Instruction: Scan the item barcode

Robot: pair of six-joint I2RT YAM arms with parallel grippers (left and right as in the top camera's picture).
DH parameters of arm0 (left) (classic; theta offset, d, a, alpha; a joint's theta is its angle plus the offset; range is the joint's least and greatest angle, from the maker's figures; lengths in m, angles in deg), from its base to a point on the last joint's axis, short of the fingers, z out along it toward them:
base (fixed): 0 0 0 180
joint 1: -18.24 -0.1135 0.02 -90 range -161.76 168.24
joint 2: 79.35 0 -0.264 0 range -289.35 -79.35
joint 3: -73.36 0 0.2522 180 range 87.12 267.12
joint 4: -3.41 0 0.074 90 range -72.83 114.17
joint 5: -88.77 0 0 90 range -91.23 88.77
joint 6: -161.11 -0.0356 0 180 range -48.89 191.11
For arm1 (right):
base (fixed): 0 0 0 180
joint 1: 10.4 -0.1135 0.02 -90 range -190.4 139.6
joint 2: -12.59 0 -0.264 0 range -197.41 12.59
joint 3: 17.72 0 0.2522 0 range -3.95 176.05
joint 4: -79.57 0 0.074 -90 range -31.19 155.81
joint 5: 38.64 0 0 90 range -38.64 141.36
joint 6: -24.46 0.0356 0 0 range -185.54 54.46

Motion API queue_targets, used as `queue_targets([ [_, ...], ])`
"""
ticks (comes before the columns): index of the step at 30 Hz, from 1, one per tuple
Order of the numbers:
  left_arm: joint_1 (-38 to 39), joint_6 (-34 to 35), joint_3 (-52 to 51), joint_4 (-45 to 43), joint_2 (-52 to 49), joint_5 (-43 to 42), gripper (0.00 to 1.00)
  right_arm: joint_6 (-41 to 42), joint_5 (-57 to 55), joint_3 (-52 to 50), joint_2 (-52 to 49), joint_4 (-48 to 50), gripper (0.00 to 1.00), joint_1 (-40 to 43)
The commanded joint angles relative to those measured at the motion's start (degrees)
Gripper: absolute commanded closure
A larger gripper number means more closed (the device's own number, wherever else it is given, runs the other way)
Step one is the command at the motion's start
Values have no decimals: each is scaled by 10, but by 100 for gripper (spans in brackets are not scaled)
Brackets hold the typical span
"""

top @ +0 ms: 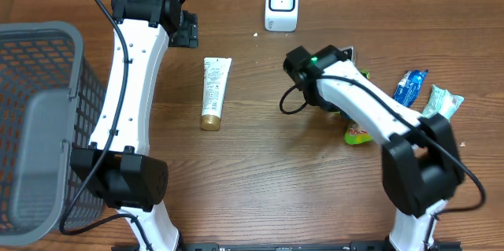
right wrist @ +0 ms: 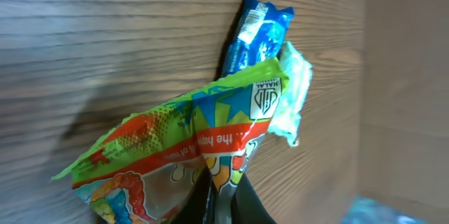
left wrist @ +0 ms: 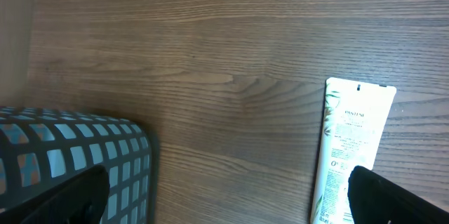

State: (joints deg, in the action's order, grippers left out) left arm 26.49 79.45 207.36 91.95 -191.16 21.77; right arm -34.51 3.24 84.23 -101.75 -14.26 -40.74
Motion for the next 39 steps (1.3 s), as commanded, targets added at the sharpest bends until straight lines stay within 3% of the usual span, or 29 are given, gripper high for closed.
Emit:
queue_targets([
  [1, 3, -9, 0, -1, -8, 7, 0, 7, -56, 9, -15, -2, 96, 0],
  [7, 3, -9, 0, -1, -8, 7, 0, 5, -57, 9, -30, -14, 96, -26],
  [11, 3, -9, 0, -1, -8, 7, 0, 4, -56, 9, -30, -21, 70, -78],
  [16, 3, -9, 0, -1, -8, 7, 0, -64, 0, 9, -30, 8, 63, -167],
  [20, 3, -9, 0, -1, -8, 7, 0, -18, 3, 10, -30, 36, 28, -214],
  [23, 3, -9, 0, -1, -8, 7, 0, -4, 19, 10, -30, 46, 10, -207],
  [33, 3, -9, 0, -1, -8, 7, 0, -47, 98, 6, -43, 52, 9, -76],
  [39, 3, -9, 0, -1, -8, 7, 0, -82, 110, -33, -44, 102, 8, -52],
])
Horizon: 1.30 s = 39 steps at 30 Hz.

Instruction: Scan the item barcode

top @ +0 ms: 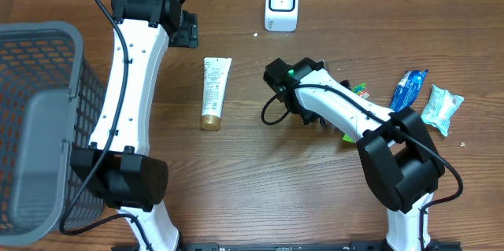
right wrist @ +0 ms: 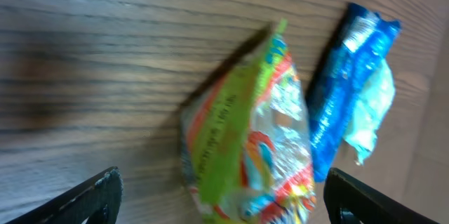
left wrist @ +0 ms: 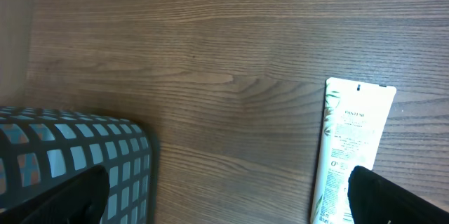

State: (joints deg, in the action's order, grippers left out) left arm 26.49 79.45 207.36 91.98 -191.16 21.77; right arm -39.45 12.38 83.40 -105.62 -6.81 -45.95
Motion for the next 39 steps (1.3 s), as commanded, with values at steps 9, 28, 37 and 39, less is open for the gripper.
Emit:
queue_targets([
  [9, 3, -9, 0, -1, -8, 7, 0, -85, -33, -110, -5, 76, 7, 66],
  [28, 3, -9, 0, -1, -8, 7, 1, -117, 113, -115, -5, 87, 96, 139],
  [37, 3, -9, 0, -1, -8, 7, 0, -207, 515, 38, 55, 50, 96, 139],
  [39, 3, -9, 0, -1, -8, 7, 0, -261, 661, 50, 85, 78, 96, 148],
])
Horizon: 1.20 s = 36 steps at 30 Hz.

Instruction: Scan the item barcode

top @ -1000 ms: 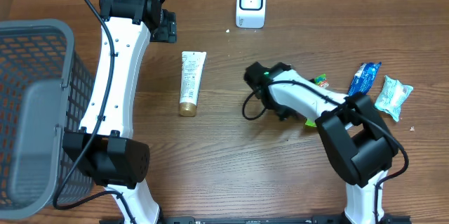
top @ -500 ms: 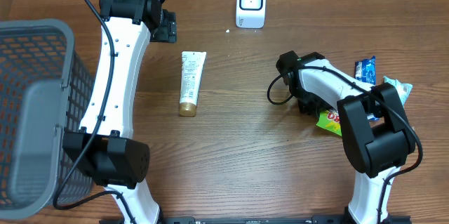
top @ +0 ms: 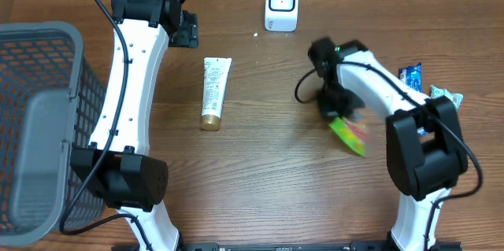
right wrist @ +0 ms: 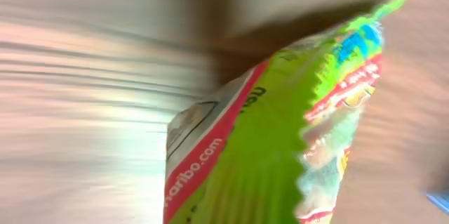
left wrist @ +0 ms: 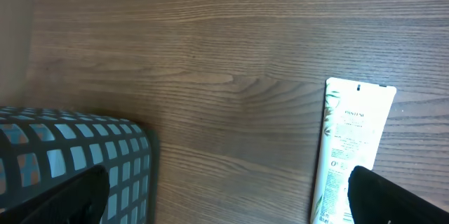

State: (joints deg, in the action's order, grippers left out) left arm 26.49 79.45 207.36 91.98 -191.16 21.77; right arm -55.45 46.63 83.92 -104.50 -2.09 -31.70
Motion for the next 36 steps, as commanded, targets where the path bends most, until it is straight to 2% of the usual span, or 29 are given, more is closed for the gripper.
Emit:
queue_targets([
  [1, 3, -9, 0, -1, -8, 7, 1, -118, 382, 46, 87, 47, 96, 11],
  [5, 3, -9, 0, -1, -8, 7, 0, -190, 596, 46, 119, 76, 96, 46],
  [7, 3, -9, 0, -1, -8, 7, 0, -254, 690, 45, 119, 64, 96, 58],
  [12, 3, -9, 0, -1, -8, 7, 0, -408, 801, 43, 119, 10, 96, 71],
  [21, 3, -9, 0, -1, -8, 7, 0, -674, 872, 45, 123, -115, 96, 72],
  [23, 3, -9, 0, -1, -8, 7, 0, -746, 873, 45, 130, -144, 96, 72],
  [24, 3, -9, 0, -1, -8, 7, 0, -834, 863, 45, 143, -182, 96, 72],
  [26, 3, -9, 0, -1, -8, 7, 0, -891, 844, 45, 157, -204, 96, 72],
  [31, 3, -9, 0, -1, -8, 7, 0, -931, 812, 46, 198, -216, 96, 73],
  [36, 3, -9, 0, -1, -8, 7, 0, -930, 858, 65, 240, -216, 96, 96],
])
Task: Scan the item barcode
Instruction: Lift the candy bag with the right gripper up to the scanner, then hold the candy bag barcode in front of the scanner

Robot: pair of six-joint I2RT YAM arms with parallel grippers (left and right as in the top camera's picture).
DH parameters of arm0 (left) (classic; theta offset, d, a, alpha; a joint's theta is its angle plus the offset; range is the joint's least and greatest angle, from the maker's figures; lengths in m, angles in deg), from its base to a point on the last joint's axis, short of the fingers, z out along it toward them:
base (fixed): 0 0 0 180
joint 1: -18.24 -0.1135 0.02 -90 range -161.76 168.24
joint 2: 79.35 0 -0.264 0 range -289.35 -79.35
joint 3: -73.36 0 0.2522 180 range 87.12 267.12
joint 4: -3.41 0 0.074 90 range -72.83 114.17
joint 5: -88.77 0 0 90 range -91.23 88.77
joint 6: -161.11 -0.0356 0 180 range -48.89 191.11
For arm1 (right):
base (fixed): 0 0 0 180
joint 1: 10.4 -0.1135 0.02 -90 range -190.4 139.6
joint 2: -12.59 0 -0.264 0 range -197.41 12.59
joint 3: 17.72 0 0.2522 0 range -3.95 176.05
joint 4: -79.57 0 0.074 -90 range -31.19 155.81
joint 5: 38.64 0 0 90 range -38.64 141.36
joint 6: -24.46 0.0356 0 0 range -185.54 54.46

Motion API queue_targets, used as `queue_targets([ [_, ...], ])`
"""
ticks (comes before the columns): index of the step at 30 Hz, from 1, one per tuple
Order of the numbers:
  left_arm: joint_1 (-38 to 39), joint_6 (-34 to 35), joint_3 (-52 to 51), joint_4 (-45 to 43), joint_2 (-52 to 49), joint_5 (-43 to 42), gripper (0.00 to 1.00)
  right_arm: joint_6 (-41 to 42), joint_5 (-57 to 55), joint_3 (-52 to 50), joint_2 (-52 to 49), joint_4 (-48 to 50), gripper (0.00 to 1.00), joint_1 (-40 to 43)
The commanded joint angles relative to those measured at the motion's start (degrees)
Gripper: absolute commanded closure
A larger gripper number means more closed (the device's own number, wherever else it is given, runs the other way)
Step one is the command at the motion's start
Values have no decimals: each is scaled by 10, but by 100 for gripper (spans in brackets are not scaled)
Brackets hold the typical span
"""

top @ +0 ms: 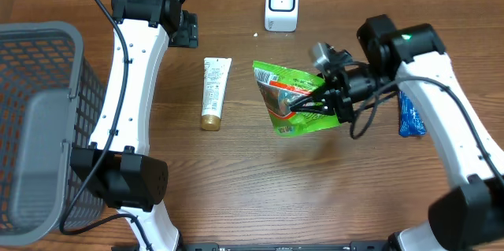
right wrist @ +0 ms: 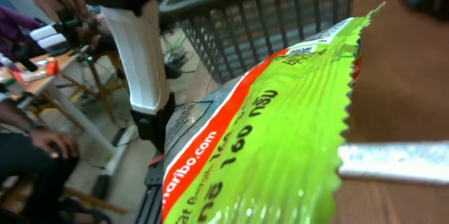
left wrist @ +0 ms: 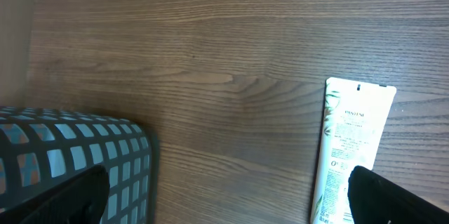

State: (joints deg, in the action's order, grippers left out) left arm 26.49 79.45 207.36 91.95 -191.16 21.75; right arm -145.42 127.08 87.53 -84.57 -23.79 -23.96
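Observation:
A green and red Haribo candy bag (top: 290, 100) hangs above the middle of the table, its flat face turned up toward the overhead camera. My right gripper (top: 329, 101) is shut on its right edge. In the right wrist view the bag (right wrist: 280, 133) fills the frame and hides the fingers. The white barcode scanner (top: 282, 4) stands at the back, beyond the bag. My left gripper (top: 183, 29) waits open at the back left; in the left wrist view its gripper (left wrist: 228, 196) shows dark fingertips (left wrist: 382, 199) spread wide.
A white cream tube (top: 213, 92) lies left of the bag, also seen as the tube (left wrist: 351, 150) by the left fingertip. A grey mesh basket (top: 39, 117) fills the left side. A blue packet (top: 409, 111) lies on the right under the right arm.
The candy bag was held low over the table right of centre. Now it is higher, further left and turned face up, with the right wrist swung out to its right. The left arm is unmoved.
At first my right gripper was shut at the candy bag beside the blue packets on the right. Then it stood open over the bag lying on the table. Later it held the bag low, and now holds it raised in front of the scanner.

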Motion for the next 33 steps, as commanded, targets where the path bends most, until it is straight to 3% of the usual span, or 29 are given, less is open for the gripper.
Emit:
queue_targets([
  [1, 3, -9, 0, -1, -8, 8, 0, -31, 58, 34, 47, 0, 96, 25],
  [13, 3, -9, 0, -1, -8, 8, 0, -19, 51, 53, 73, -6, 96, 69],
  [19, 3, -9, 0, -1, -8, 8, 0, 330, -87, 52, 45, 204, 96, 56],
  [20, 3, -9, 0, -1, -8, 8, 0, 435, -141, 52, 33, 264, 96, 46],
  [22, 3, -9, 0, -1, -8, 8, 0, 554, -249, 52, 12, 336, 96, 28],
  [24, 3, -9, 0, -1, -8, 8, 0, 677, -460, 52, -18, 412, 96, -7],
  [29, 3, -9, 0, -1, -8, 7, 1, 687, -778, 52, -66, 487, 96, -76],
  [33, 3, -9, 0, -1, -8, 7, 0, 578, -946, 52, -102, 553, 96, -121],
])
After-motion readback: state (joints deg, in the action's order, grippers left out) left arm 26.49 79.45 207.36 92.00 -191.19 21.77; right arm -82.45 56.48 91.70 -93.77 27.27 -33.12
